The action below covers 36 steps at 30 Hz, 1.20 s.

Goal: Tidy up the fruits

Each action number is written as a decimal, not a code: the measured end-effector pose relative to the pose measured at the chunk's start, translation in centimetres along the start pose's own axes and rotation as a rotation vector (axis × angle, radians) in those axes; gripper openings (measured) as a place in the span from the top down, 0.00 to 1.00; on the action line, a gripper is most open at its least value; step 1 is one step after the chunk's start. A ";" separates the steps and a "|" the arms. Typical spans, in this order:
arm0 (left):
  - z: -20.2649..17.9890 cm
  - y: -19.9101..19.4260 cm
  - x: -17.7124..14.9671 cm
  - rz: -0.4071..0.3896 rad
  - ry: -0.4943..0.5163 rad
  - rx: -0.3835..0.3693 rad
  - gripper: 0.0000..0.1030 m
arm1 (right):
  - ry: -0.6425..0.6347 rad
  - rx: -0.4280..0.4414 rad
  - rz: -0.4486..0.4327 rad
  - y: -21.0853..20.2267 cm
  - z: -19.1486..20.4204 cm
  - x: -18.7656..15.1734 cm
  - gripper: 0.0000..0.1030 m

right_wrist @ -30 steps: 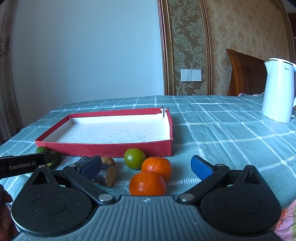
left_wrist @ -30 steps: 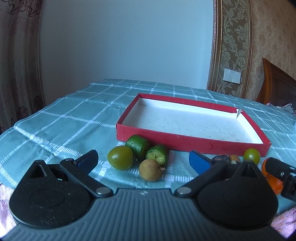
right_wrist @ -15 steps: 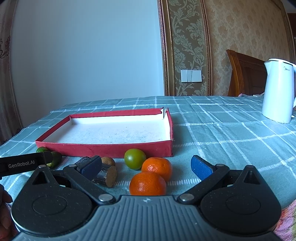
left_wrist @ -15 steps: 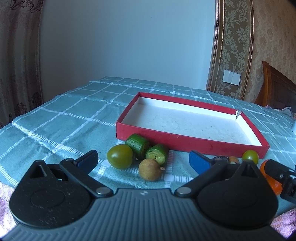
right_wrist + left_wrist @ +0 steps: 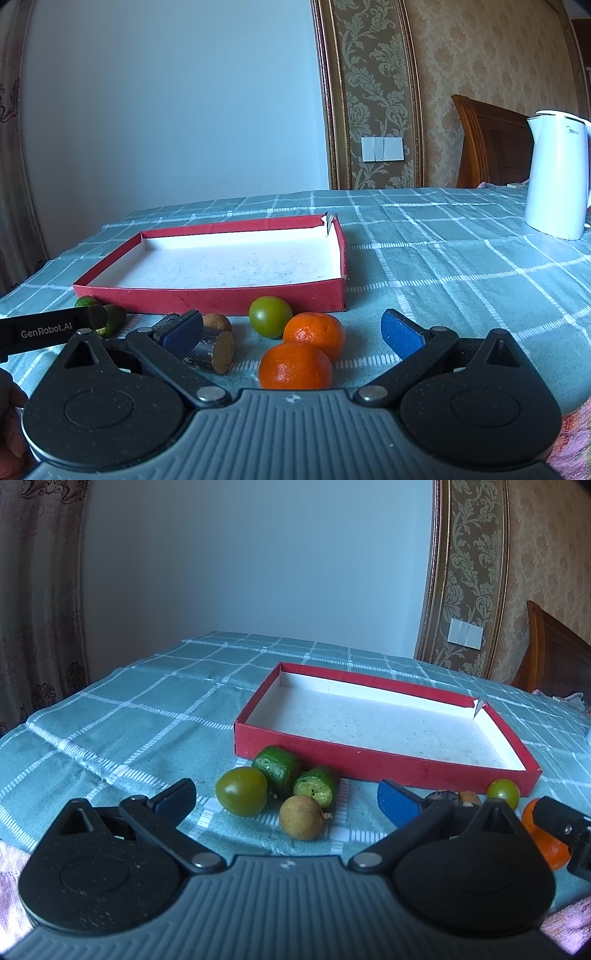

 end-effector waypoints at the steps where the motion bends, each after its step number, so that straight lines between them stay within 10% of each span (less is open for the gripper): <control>1: 0.1 0.0 0.0 -0.002 -0.003 0.000 0.00 | 0.002 0.000 -0.001 0.0 0.0 0.0 0.00; 36: 0.3 -0.2 0.1 -0.013 -0.011 0.012 0.00 | 0.012 -0.017 -0.014 -0.3 -0.2 0.0 0.00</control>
Point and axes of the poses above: each gripper's, at about its wrist camera, not at the fingertips, and y roughly the way its jaws point, z to its left, x to its top, the point moved 4 cm from there along y, roughly the way its jaws point, and after that the axes turned 8 degrees about -z, right-handed, at the moved point
